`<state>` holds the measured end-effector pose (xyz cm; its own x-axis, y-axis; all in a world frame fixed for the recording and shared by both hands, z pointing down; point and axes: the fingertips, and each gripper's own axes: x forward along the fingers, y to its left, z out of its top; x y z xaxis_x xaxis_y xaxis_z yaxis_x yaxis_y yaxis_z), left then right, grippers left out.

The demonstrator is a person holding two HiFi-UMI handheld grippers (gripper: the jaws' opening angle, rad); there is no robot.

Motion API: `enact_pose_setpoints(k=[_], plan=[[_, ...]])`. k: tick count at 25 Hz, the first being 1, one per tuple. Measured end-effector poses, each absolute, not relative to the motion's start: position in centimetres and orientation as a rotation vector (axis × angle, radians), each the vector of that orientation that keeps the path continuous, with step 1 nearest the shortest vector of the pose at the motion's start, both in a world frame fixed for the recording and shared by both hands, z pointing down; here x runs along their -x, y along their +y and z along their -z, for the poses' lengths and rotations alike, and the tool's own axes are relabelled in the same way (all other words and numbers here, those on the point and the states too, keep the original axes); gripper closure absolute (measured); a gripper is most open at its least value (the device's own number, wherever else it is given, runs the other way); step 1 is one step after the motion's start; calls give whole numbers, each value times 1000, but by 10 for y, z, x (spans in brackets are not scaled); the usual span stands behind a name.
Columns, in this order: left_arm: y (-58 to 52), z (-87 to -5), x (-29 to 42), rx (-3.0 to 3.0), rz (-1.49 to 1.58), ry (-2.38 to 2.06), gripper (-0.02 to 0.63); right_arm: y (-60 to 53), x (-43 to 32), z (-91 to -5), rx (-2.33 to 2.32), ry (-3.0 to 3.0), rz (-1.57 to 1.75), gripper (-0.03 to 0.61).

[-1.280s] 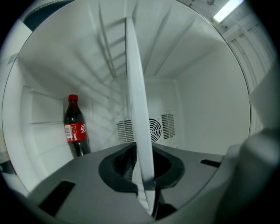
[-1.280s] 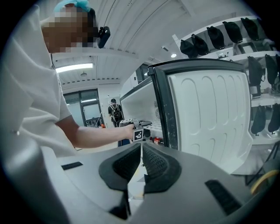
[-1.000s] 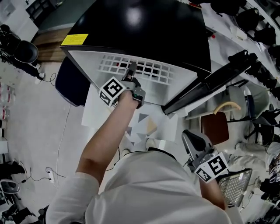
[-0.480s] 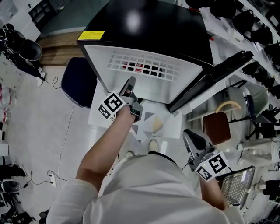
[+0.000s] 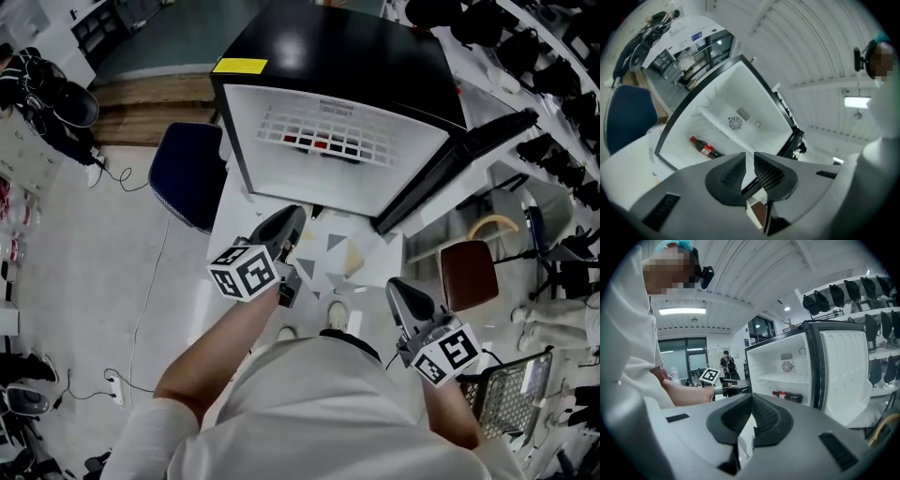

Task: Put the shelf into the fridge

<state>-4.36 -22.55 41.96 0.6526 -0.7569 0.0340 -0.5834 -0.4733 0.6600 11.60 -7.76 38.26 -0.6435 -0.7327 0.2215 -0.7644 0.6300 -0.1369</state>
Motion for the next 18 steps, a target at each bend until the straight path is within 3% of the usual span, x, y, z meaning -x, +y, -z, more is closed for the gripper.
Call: enact_pose_setpoints(k=[7, 18], plan=[[-148, -392, 51, -2570, 76, -968, 581, -61, -82, -389, -1248, -2723, -332, 569], [-78, -393, 77, -2664, -75, -834, 592, -47, -56, -391, -1224, -2723, -297, 569]])
